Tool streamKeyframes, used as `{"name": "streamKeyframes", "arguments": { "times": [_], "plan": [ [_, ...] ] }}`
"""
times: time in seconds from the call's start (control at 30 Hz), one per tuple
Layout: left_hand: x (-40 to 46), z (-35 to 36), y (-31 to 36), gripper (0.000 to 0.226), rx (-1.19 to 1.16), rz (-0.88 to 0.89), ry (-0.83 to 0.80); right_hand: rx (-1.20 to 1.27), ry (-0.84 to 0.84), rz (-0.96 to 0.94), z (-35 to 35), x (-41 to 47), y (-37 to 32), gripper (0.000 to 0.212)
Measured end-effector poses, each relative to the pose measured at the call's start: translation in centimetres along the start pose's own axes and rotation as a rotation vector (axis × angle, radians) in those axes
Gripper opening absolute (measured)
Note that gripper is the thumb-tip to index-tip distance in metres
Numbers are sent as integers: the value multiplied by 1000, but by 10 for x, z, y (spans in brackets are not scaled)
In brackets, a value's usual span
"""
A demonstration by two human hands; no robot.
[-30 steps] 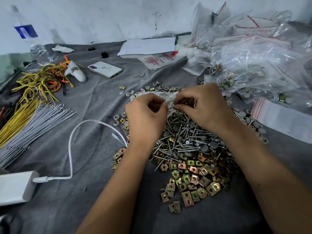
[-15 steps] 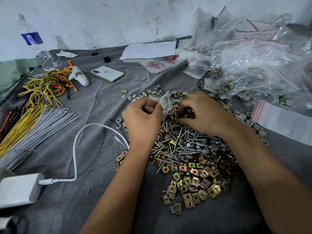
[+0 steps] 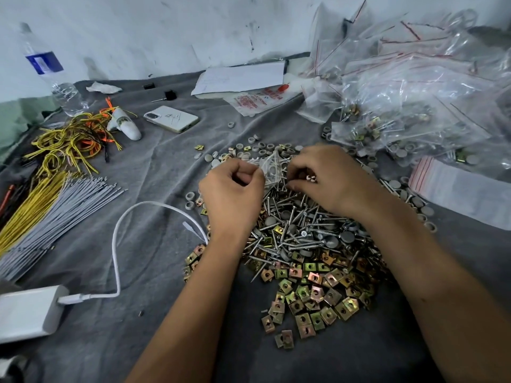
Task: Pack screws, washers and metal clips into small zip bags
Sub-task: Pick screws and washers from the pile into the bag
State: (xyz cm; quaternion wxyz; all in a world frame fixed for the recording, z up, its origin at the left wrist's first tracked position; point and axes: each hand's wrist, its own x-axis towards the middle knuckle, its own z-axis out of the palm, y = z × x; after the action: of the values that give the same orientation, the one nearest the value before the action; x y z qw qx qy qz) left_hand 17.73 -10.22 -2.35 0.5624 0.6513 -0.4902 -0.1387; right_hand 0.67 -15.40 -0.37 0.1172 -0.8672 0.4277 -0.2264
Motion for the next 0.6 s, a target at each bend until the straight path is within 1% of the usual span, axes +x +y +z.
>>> {"name": "streamKeyframes", "arguments": {
  "times": [0.07, 0.17, 0.23, 0.3, 0.37, 0.47, 0.6],
  "plan": [
    [0, 0, 0, 19, 4, 2, -4, 94, 108, 1, -2, 0, 1, 7],
    [0, 1, -1, 16, 3, 6, -14, 319, 258, 38, -4, 1, -1, 8],
    [0, 1, -1, 14, 4, 23, -28, 492, 299, 48, -3, 1, -7, 6],
    [-1, 1, 0, 13, 9, 51, -45, 576, 333, 13, -1, 1, -12, 4],
    [-1, 2, 1, 13, 16, 71, -56, 539, 357, -24, 3, 1, -15, 5],
    [-2, 3, 2, 12, 2, 67, -58, 412, 376, -54, 6, 0, -15, 3],
    [0, 2, 1, 11, -49, 27, -53, 379, 385, -87, 10, 1, -15, 8]
  ]
}}
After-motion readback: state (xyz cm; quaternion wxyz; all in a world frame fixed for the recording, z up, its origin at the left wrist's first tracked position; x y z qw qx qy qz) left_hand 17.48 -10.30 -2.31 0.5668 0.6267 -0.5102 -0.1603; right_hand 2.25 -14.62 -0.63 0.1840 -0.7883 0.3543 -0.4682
